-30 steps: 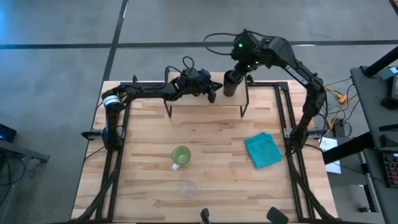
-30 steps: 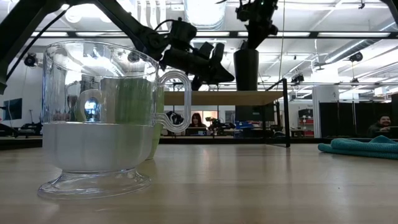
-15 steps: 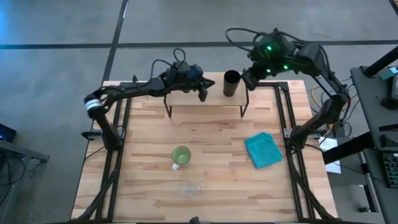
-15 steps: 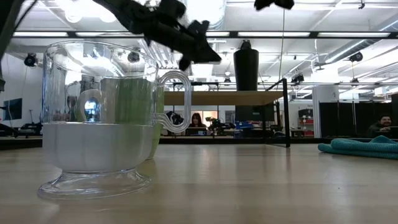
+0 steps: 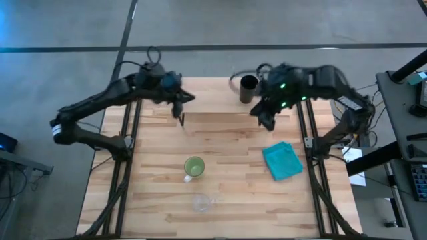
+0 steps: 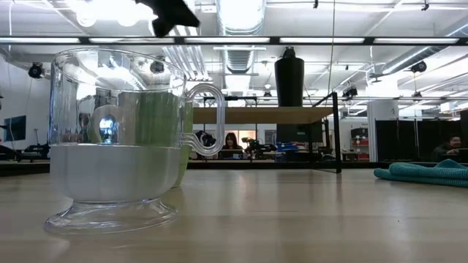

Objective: Stack small to large cups/mugs on shelf
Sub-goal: Put the green mug on the shelf

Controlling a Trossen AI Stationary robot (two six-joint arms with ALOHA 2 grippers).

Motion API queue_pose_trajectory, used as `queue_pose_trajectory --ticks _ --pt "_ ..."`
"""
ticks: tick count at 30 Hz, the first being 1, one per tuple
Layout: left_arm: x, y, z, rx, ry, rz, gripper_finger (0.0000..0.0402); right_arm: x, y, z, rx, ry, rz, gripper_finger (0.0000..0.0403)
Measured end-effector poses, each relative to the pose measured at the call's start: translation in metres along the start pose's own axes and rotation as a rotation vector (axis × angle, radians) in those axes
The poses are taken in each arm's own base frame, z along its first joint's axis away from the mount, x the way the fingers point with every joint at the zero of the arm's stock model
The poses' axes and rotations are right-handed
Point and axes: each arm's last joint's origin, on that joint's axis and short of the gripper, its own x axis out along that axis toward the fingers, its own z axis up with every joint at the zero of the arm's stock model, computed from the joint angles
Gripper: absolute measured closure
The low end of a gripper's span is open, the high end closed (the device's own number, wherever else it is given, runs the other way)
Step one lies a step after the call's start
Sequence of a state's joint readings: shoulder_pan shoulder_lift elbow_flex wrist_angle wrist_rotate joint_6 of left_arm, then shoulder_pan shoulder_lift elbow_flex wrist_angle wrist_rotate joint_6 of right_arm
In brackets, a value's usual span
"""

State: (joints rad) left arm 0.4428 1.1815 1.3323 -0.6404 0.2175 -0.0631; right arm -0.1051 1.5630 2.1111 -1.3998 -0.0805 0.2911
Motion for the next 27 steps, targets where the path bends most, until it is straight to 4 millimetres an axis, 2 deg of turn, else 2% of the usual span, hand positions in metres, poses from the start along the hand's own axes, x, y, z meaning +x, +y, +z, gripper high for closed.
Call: queue_pose_trajectory --ticks 3,6,10,15,22,27 --pt "-0.011 -0.007 -0.014 -0.112 0.107 -0.053 0.0402 0.025 0.010 0.002 -0.001 0.067 0.003 0.0346" --pt "-0.012 -0.014 -0.028 -0.189 0.214 -0.081 0.0402 0.050 0.017 0.003 0.002 0.131 -0.003 0.0346" --pt "-0.004 -0.025 -0.038 -0.214 0.274 -0.117 0.0402 0.080 0.023 0.005 -0.005 0.201 -0.016 0.0350" --pt "0.016 -0.038 -0.054 -0.212 0.386 -0.152 0.0402 0.110 0.026 0.006 -0.008 0.267 -0.035 0.0358" --pt "0.041 -0.057 -0.072 -0.170 0.510 -0.194 0.0402 0.135 0.028 0.005 -0.011 0.322 -0.051 0.0358" --pt "0.059 -0.067 -0.089 -0.146 0.602 -0.206 0.0402 0.135 0.029 0.004 -0.015 0.324 -0.047 0.0358"
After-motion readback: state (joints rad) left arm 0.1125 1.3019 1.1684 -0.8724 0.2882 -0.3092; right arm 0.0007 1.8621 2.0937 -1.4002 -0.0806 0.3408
